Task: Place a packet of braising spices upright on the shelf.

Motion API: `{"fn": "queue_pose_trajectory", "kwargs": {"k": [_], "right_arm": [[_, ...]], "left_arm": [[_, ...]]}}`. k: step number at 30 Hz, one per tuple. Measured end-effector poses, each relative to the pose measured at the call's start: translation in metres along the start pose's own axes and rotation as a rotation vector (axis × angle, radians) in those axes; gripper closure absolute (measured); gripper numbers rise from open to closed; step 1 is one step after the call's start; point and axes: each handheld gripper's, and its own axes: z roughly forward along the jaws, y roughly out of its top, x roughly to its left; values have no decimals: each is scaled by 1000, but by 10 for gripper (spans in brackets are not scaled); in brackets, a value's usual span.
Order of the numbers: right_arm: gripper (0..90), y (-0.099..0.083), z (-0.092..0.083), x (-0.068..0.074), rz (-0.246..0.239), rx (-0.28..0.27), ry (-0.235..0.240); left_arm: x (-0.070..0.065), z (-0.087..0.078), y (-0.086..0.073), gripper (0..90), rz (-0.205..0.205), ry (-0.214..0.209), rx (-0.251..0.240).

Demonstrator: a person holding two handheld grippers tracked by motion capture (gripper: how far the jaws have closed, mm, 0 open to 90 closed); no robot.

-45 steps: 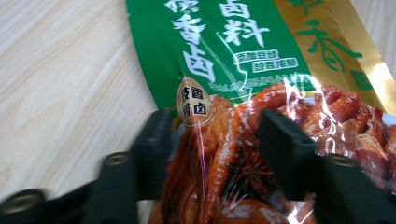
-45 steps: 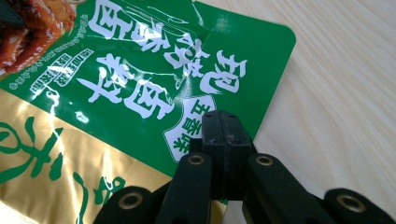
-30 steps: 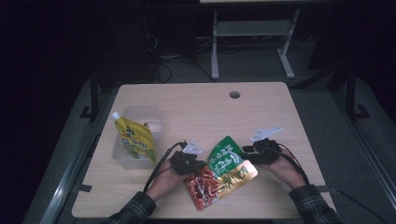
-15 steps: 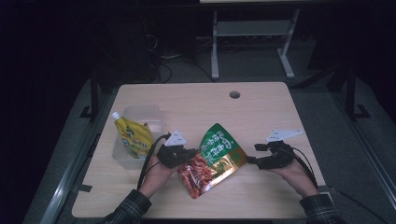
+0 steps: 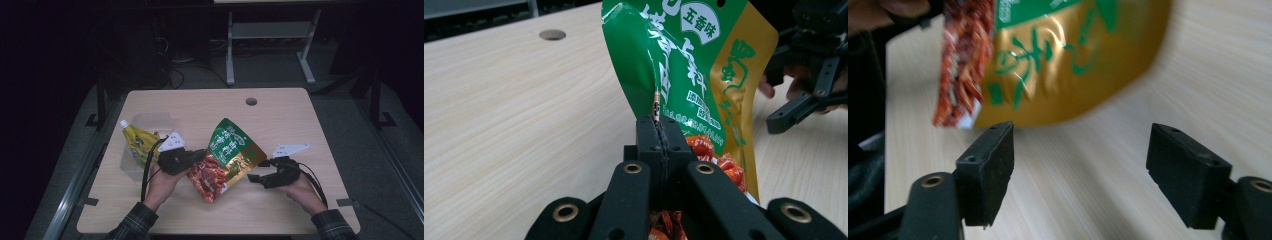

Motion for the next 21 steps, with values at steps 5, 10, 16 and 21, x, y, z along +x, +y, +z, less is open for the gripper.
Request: {"fn": "queue_pose_trajectory", "kwargs": {"k": [5,10,16,21], "right_arm": [[321,5,6,1,19,-76,32],[419,11,17,4,31,-127,53],[713,14,20,1,69,-213,106],[832,18,19,3,51,-231,100]], "left_arm": [[-1,-2,0,900,-6,-3,-22],[-2,-1,0,900,-27,-11,-46],[2,0,-4,899,-67,-16,-68],[-1,1,-6,898,-62,-9,-69]]}}
